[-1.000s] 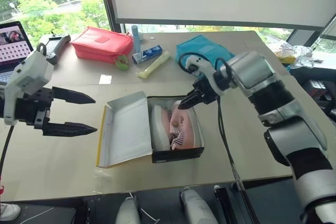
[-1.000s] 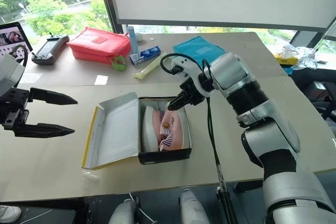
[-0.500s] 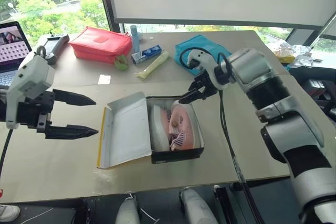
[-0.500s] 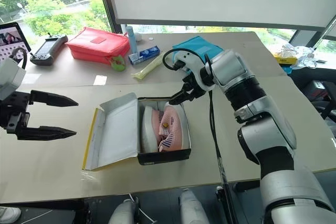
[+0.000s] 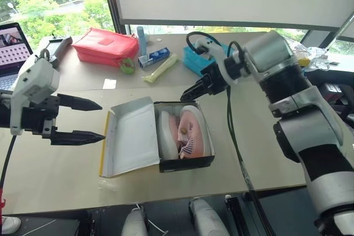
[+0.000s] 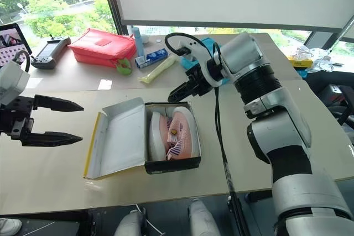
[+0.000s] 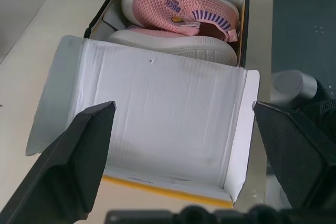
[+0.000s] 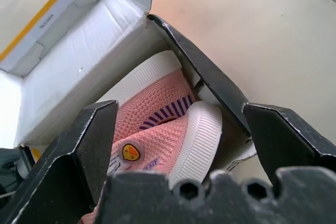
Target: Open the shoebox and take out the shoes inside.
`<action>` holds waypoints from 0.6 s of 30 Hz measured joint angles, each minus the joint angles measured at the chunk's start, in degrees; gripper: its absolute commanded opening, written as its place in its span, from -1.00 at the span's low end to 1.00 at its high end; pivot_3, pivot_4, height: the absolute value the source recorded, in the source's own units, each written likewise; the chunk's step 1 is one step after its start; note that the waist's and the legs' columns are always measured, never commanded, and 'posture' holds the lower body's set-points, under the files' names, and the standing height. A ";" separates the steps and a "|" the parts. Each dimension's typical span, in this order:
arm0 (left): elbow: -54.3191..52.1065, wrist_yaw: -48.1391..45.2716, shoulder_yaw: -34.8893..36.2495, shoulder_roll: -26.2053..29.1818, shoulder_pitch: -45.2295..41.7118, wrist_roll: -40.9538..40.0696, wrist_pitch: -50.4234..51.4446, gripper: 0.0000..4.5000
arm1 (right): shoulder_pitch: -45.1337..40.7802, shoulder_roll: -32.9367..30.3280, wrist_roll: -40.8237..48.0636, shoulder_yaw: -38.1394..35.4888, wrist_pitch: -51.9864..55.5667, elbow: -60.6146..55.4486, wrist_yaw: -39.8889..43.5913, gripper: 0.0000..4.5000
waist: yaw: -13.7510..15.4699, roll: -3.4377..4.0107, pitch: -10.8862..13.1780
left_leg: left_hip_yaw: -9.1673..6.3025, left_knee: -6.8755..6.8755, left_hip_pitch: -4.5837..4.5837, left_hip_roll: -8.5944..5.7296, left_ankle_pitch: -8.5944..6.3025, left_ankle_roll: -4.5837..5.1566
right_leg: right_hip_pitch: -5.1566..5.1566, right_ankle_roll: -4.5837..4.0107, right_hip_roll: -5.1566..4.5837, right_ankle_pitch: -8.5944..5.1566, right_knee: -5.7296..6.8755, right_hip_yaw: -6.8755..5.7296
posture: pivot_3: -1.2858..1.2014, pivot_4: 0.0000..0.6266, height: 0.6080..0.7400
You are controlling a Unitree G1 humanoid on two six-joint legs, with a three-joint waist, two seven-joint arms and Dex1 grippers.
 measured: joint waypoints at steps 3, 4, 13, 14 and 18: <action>-0.16 -0.07 0.00 0.03 0.76 1.21 -0.61 1.00 | 1.42 -1.10 0.28 1.77 0.08 -2.91 0.85 1.00 | -0.11 0.00 0.00 | 0.00 0.01 0.01 0.00 0.00 -0.01 | 0.00 -0.01 0.00 -0.01 0.00 0.00 | 0.03 -0.52 0.77; -0.26 -0.13 -0.01 0.13 1.41 2.11 -1.27 1.00 | 2.31 -1.11 0.30 2.22 0.08 -3.29 0.85 1.00 | -0.16 0.00 0.00 | 0.00 0.01 0.01 0.00 0.00 -0.01 | 0.00 -0.02 0.00 0.00 0.00 0.00 | 0.03 -0.52 0.77; -0.47 -0.42 -0.08 0.55 2.46 4.38 -2.79 1.00 | 4.23 0.27 0.03 3.48 -1.04 -0.31 -0.58 1.00 | -0.14 0.00 0.00 | 0.00 0.02 0.00 0.00 0.00 0.00 | -0.02 -0.02 0.00 0.00 0.02 -0.01 | 0.03 -0.52 0.77; -0.46 -0.44 -0.09 0.55 2.45 4.40 -2.79 1.00 | 4.25 0.56 -0.12 3.49 -1.54 0.32 -0.84 1.00 | -0.13 0.00 0.00 | 0.00 0.02 0.00 0.00 0.00 0.00 | -0.02 -0.01 0.00 0.01 0.02 0.00 | 0.03 -0.52 0.77; -0.43 -0.71 -0.11 0.56 2.46 4.79 -2.87 1.00 | 4.26 1.39 -1.00 3.53 -3.46 2.53 -1.07 1.00 | -0.11 0.00 0.00 | 0.00 0.01 -0.01 0.00 0.00 0.00 | -0.02 0.02 0.00 0.02 0.02 -0.01 | 0.03 -0.52 0.77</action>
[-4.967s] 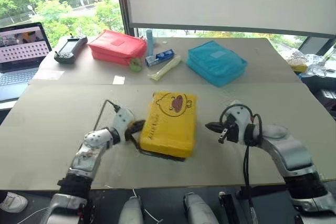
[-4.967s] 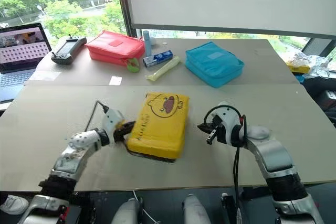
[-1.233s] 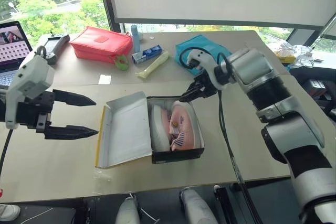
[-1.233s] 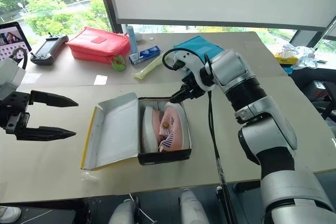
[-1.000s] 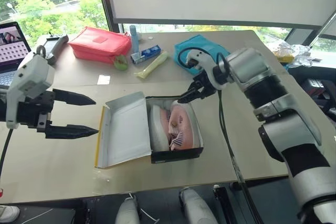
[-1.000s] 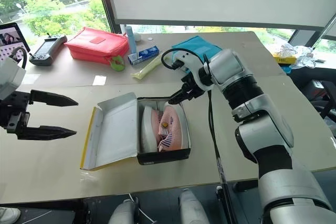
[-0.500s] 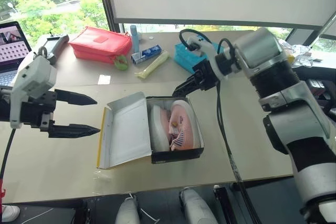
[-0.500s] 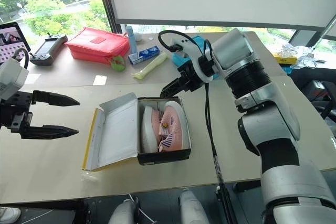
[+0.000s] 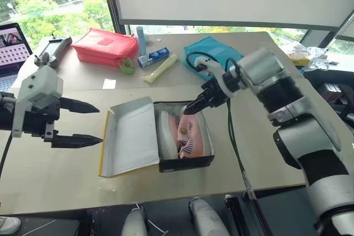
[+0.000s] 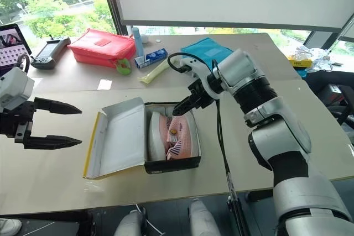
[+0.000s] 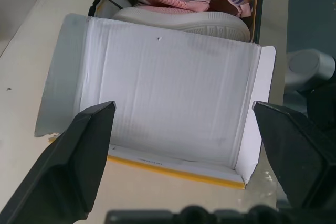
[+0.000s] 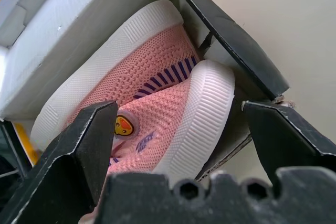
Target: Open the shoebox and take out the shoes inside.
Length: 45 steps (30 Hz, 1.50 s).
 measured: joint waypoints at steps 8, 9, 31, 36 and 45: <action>0.23 -0.19 -0.95 0.00 -0.42 0.45 0.00 1.00 | 1.32 -0.16 -1.33 2.29 -3.32 -1.42 2.05 1.00 | 0.07 0.00 0.00 | -0.01 0.02 0.00 0.00 0.00 0.00 | 0.04 0.00 0.00 -0.01 0.00 -0.02 | 0.03 -0.52 0.77; 0.24 -0.20 -0.96 0.00 -0.50 0.46 0.00 1.00 | 1.72 -0.52 -1.32 2.47 -3.29 -2.21 2.54 1.00 | 0.09 0.00 0.00 | -0.01 0.02 0.00 0.00 0.00 0.00 | 0.03 0.00 0.00 -0.01 0.00 -0.02 | 0.03 -0.52 0.77; 0.40 0.09 -1.57 -0.28 -1.40 0.73 -0.01 1.00 | 5.69 0.96 0.60 -3.94 -9.74 -9.84 -2.87 -0.89 | -0.01 0.00 0.00 | -0.03 0.02 0.00 0.00 0.00 0.00 | 0.01 0.14 0.01 0.07 0.03 -0.04 | 0.03 -0.52 0.77; 0.91 0.04 -3.23 -0.27 -2.24 1.00 -0.63 1.00 | 5.81 4.17 0.71 -11.78 -17.49 -9.61 -10.94 -0.89 | 0.11 0.00 0.00 | -0.05 0.03 0.00 0.00 0.00 0.00 | 0.04 0.33 0.01 0.19 0.01 -0.05 | 0.03 -0.52 0.77; 2.60 -0.72 -6.43 -0.21 -5.27 1.58 -1.83 1.00 | 12.74 5.91 7.15 -23.84 -20.75 -17.78 -15.89 -0.89 | 0.40 0.00 0.00 | -0.07 -0.03 -0.02 0.00 0.01 0.02 | 0.06 0.33 0.01 0.18 -0.01 -0.07 | 0.03 -0.52 0.77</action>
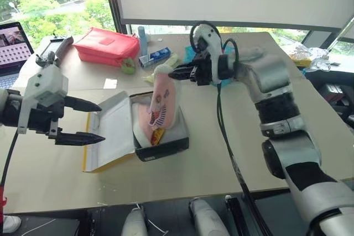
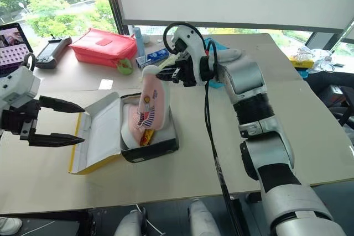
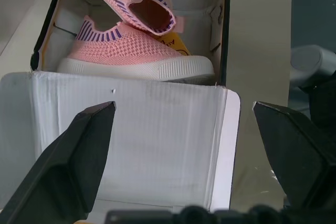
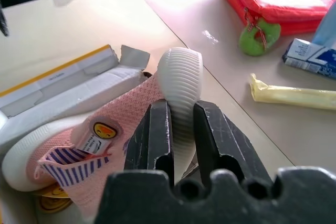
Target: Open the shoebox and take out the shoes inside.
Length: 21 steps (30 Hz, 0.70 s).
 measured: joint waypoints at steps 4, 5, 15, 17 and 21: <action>0.56 -0.47 -1.38 0.01 -1.71 0.12 -0.61 1.00 | -0.36 -0.42 7.52 -7.29 6.49 -1.18 -0.38 -0.89 | 0.00 0.01 0.01 | 0.00 0.02 -0.01 0.00 0.00 0.00 | 0.00 0.01 0.00 0.00 0.02 0.01 | 0.03 -0.52 0.77; 0.85 -0.63 -1.60 0.01 -1.86 0.16 -0.69 1.00 | -1.14 -0.97 8.74 -8.81 7.28 -1.31 -0.57 -0.89 | 0.01 0.02 0.01 | 0.00 0.03 -0.01 0.00 0.00 0.00 | 0.00 0.02 0.00 0.00 0.02 0.00 | 0.03 -0.52 0.77; 3.79 -2.63 -7.12 -0.39 -7.84 2.35 -3.04 1.00 | -4.66 -11.91 10.98 -14.64 8.16 3.01 -1.81 -0.89 | 0.95 0.02 0.01 | 0.00 0.04 0.01 -0.01 0.00 0.00 | 0.04 0.02 -0.01 -0.02 -0.05 0.01 | 0.03 -0.52 0.77; 4.33 -3.02 -8.20 -0.61 -8.96 2.59 -3.18 1.00 | -1.79 -16.82 10.98 -14.34 8.12 2.88 1.11 -0.46 | 1.42 0.00 0.00 | -0.01 0.01 0.02 0.00 0.00 0.01 | 0.10 0.00 0.00 -0.10 -0.07 -0.01 | 0.03 -0.52 0.77; 5.30 -3.66 -9.32 -0.96 -10.31 3.24 -3.27 1.00 | 7.16 -20.81 10.50 -11.85 7.44 3.24 6.32 0.08 | 1.85 0.01 0.00 | 0.00 0.04 0.02 -0.02 -0.01 0.01 | 0.12 0.05 0.00 -0.19 -0.07 0.05 | 0.03 -0.52 0.77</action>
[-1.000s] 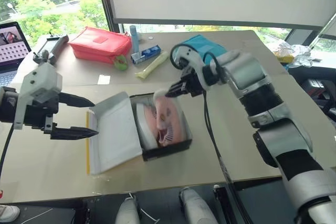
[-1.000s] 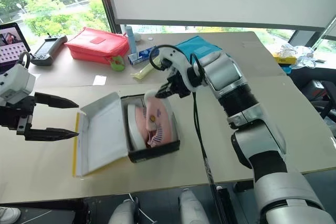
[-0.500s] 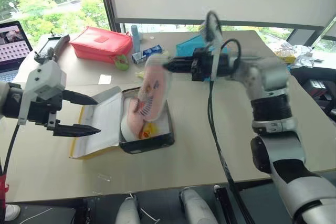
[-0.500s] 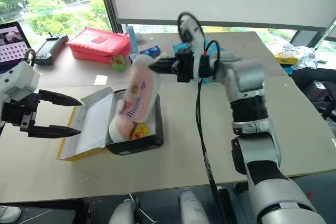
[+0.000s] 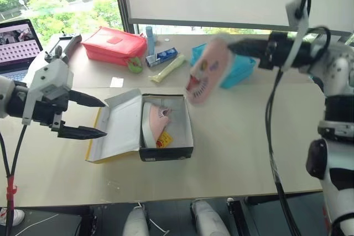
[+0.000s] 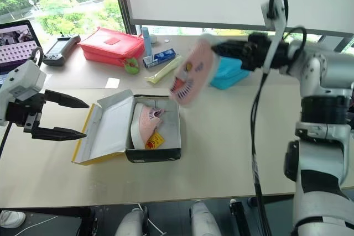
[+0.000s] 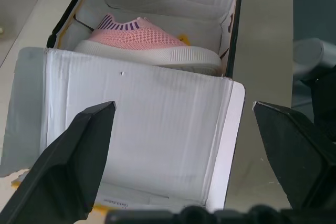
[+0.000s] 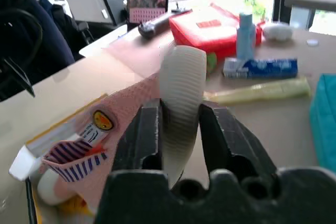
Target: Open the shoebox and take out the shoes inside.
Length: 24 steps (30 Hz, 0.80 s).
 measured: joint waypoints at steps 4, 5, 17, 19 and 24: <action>0.43 -0.41 -1.07 -0.55 -0.59 0.75 -0.44 1.00 | 6.42 -0.26 -0.70 2.06 -1.10 0.59 2.39 0.68 | -0.19 0.04 0.02 | 0.00 0.05 0.05 0.00 0.01 0.00 | -0.01 -0.01 0.01 0.03 0.08 0.00 | 0.03 -0.52 0.77; 0.50 -0.66 -1.18 -0.78 -0.83 1.00 -0.52 1.00 | 7.06 -0.09 -0.70 2.07 -1.58 1.45 2.44 0.85 | -0.25 0.07 0.04 | -0.01 0.10 0.05 0.00 0.01 0.00 | 0.01 -0.02 0.01 0.07 0.08 0.01 | 0.03 -0.52 0.77; 0.69 -1.25 -1.60 -0.87 -1.95 1.31 -0.72 1.00 | 6.13 -0.92 -4.74 2.27 -7.50 3.96 -0.42 0.98 | -0.43 0.08 0.05 | -0.01 0.30 0.13 -0.01 0.01 0.00 | 0.23 -0.27 -0.01 -0.04 0.03 0.02 | 0.03 -0.52 0.77; 0.55 -1.09 -1.34 -0.96 -1.16 1.23 -0.28 1.00 | 5.19 -2.17 -8.38 6.29 -10.05 -2.32 -0.88 0.98 | -0.57 0.11 0.07 | -0.01 0.26 0.15 0.00 0.01 0.00 | 0.18 -0.26 0.00 -0.05 0.04 0.02 | 0.03 -0.52 0.77; 0.77 0.84 -0.96 -2.76 -0.25 1.44 0.02 1.00 | 0.49 0.59 -14.34 16.54 -14.96 -15.25 -0.02 0.98 | -0.70 0.13 0.08 | -0.01 0.22 0.17 0.02 0.01 -0.01 | 0.12 -0.29 0.03 -0.05 0.10 -0.01 | 0.03 -0.52 0.77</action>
